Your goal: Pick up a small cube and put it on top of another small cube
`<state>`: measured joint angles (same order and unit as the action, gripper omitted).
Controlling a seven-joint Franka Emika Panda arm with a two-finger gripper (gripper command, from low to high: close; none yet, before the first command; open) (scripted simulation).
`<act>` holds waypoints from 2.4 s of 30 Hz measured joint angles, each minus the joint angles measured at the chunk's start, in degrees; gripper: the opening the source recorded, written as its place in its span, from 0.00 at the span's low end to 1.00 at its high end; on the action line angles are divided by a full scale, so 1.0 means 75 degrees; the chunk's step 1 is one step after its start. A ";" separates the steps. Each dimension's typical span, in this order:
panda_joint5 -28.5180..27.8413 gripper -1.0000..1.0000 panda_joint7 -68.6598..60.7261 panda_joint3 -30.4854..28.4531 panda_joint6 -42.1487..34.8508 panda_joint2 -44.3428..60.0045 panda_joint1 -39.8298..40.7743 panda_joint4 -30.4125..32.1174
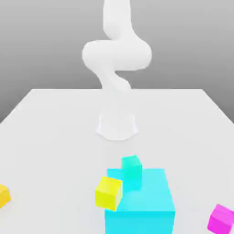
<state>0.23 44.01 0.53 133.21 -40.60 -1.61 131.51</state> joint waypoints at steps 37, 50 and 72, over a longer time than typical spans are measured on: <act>-0.1310 0.00 -0.1699 0.0948 0.3082 0.9465 -0.2561 -0.0676; -0.0839 0.00 -0.2441 0.1019 0.1880 0.7194 -0.1951 0.0363; -0.0030 0.00 -0.4691 -0.0129 0.1927 0.3643 -0.0685 0.3935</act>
<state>0.00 8.83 -0.43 147.67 -13.28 -6.75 161.03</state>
